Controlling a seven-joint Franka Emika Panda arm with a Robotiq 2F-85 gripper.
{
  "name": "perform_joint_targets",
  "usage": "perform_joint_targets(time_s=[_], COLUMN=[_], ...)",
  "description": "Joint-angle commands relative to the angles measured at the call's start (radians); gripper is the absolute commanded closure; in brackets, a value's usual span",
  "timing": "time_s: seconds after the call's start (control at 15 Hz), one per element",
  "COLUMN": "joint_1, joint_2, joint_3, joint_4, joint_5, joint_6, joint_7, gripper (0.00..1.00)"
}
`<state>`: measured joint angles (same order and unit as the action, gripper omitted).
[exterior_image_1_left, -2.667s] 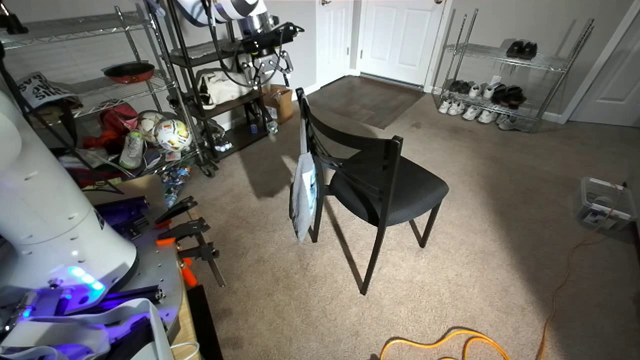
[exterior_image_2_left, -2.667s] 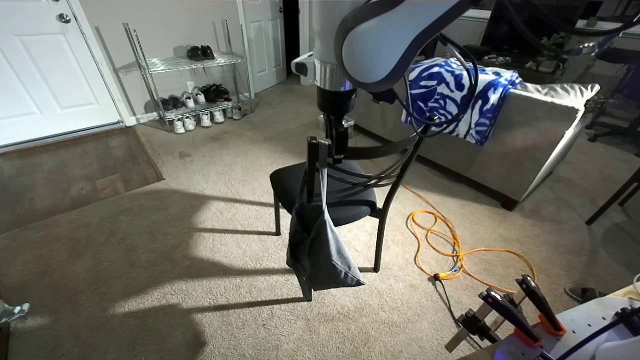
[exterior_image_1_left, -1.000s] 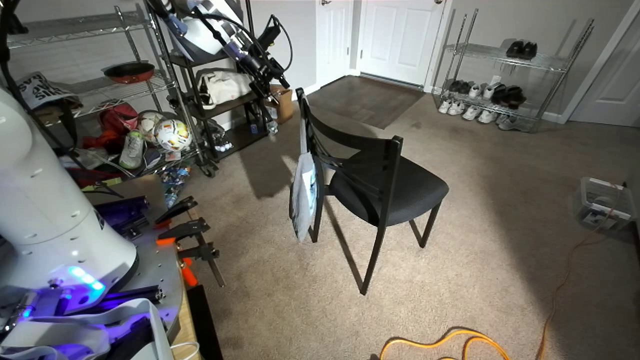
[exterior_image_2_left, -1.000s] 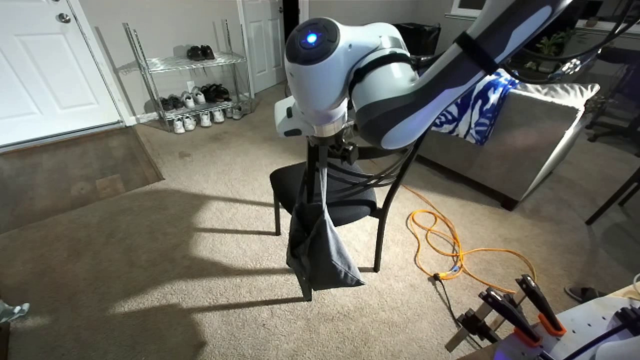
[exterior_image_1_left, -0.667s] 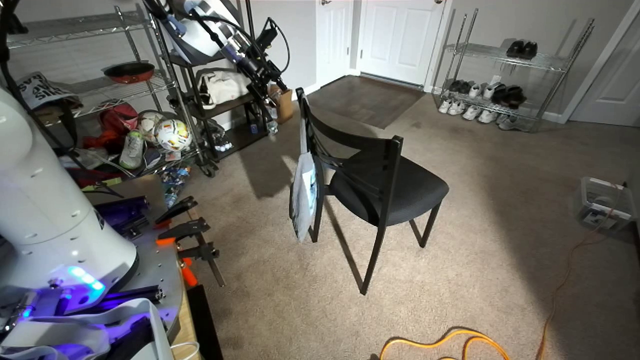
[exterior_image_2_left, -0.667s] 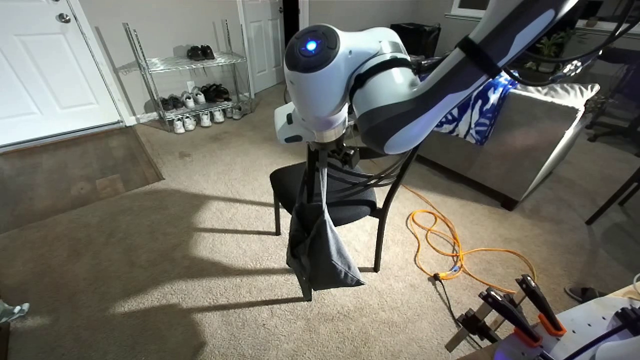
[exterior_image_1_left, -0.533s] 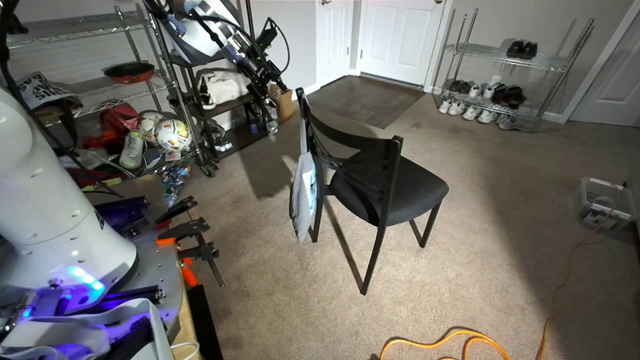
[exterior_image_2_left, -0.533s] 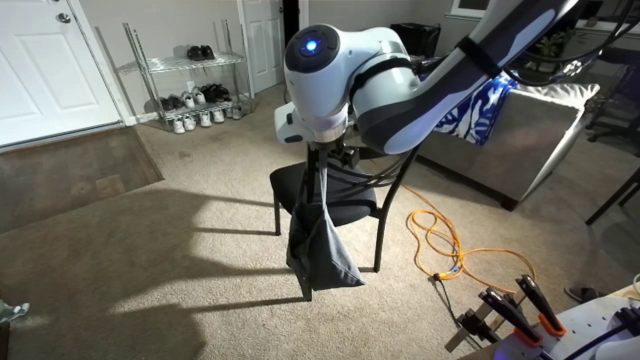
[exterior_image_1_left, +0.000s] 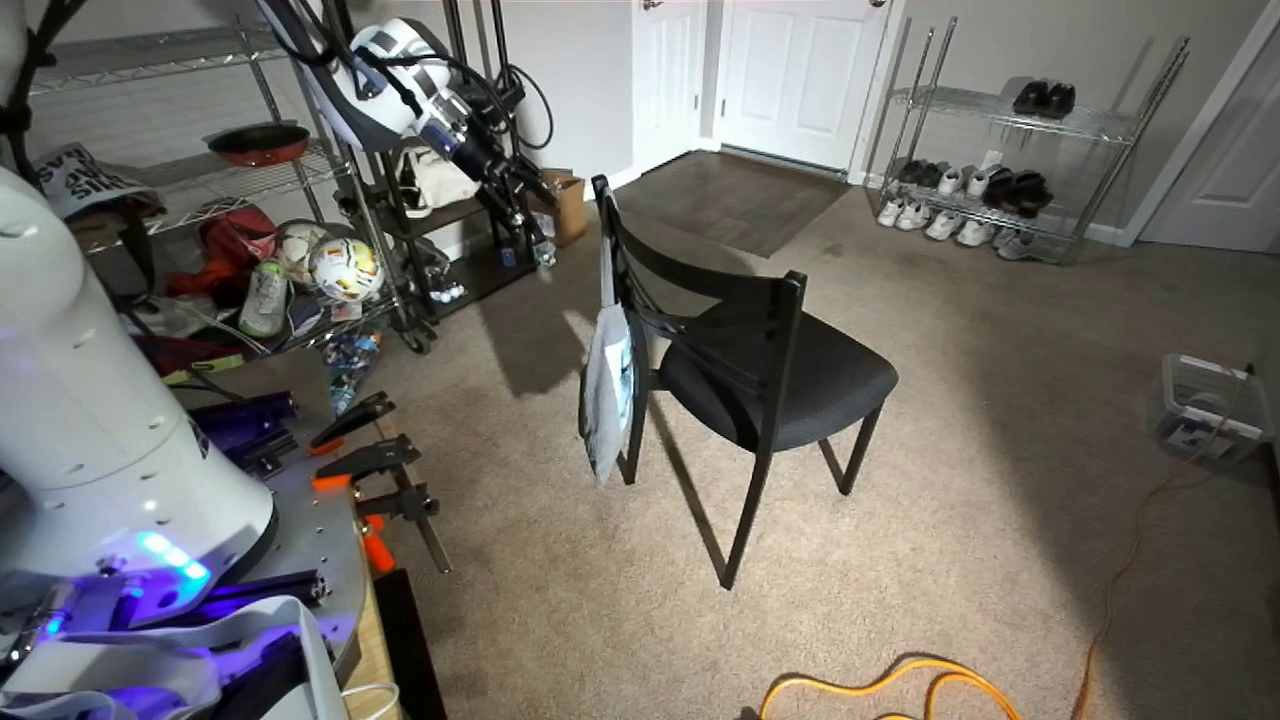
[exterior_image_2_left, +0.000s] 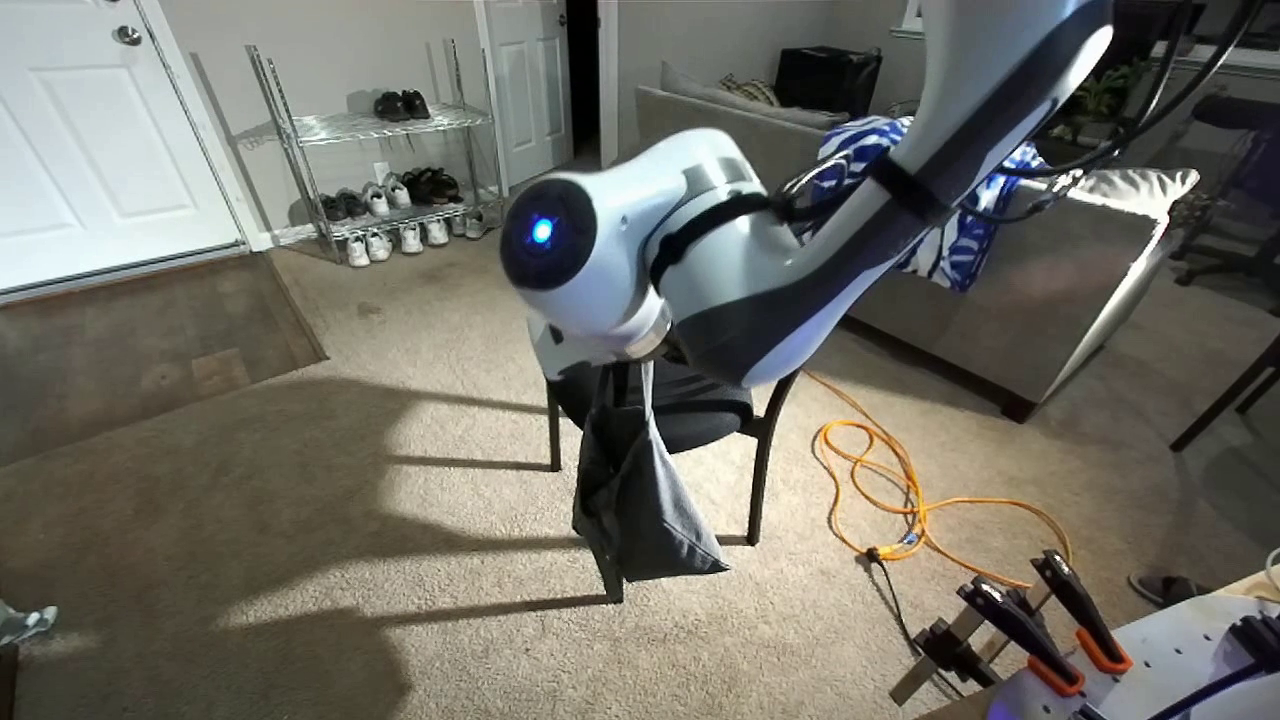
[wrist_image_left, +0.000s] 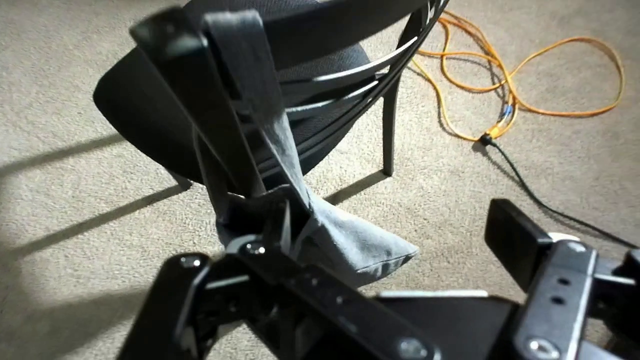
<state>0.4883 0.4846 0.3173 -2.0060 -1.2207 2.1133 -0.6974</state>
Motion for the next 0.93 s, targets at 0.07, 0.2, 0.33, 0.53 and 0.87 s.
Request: perform_joint_targets(time_s=[0.07, 0.2, 0.33, 0.53, 0.87], joint_1=[0.060, 0.075, 0.084, 0.094, 0.099], joint_2=[0.132, 0.169, 0.200, 0.235, 0.259], joint_3=[0.030, 0.033, 0.031, 0.022, -0.011], joint_4=[0.062, 0.070, 0.079, 0.090, 0.094], joint_5=[-0.096, -0.143, -0.195, -0.276, -0.394], joint_6=[-0.114, -0.105, -0.091, -0.094, -0.141], joint_7=[-0.093, -0.146, -0.203, -0.295, -0.429], gripper=[0.00, 0.00, 0.00, 0.00, 0.00])
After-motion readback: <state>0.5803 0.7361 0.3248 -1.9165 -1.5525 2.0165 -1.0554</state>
